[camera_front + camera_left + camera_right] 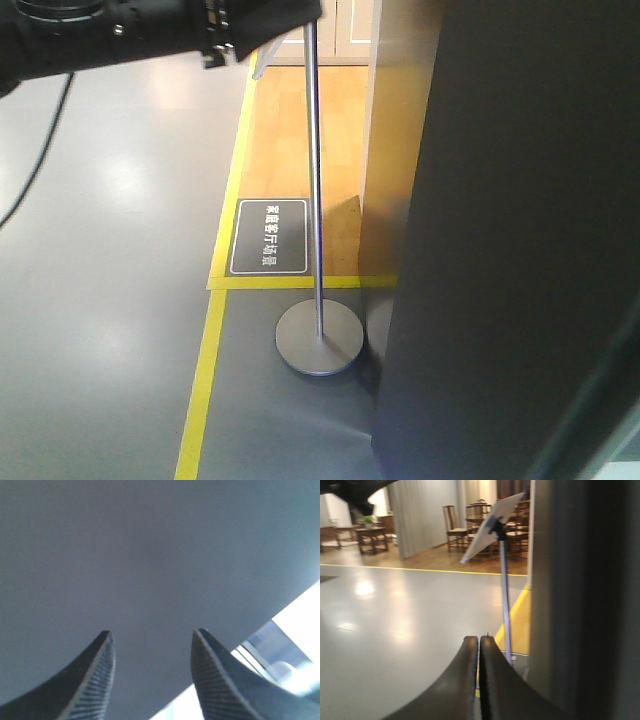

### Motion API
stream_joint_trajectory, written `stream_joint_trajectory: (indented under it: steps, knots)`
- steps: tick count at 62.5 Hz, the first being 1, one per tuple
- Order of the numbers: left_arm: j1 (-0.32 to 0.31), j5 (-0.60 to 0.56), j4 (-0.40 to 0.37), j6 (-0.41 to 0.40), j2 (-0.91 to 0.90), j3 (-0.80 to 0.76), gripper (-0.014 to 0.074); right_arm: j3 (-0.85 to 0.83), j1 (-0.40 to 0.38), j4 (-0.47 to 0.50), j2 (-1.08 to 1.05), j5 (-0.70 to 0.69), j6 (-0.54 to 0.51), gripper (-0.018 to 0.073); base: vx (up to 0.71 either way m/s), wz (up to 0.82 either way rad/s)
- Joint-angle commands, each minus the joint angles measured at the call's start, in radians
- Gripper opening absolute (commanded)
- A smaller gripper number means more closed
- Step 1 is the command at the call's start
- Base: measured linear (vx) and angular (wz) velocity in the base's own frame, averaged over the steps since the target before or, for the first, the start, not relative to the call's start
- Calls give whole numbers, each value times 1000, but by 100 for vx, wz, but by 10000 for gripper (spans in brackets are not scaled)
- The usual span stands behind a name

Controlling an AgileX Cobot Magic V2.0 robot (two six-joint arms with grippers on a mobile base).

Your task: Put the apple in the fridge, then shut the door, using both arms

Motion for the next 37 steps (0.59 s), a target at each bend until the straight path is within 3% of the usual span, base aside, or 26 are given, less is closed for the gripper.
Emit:
stream_joint_trajectory:
  steps: [1, 12, 26, 37]
  knots:
    - [34, -8, -51, 13, -47, -33, 351, -88, -4, -17, 129, -143, -53, 43, 0, 0]
    - [85, -17, 29, 13, -47, -33, 351, -241, -4, -72, 351, -221, -68, 183, 0, 0]
    - [130, -29, 126, 13, -47, -33, 337, -413, -4, -119, 645, -408, -75, 451, 0, 0]
    - [158, -60, 204, 12, -47, -33, 314, -486, -5, -114, 845, -606, -97, 517, 0, 0]
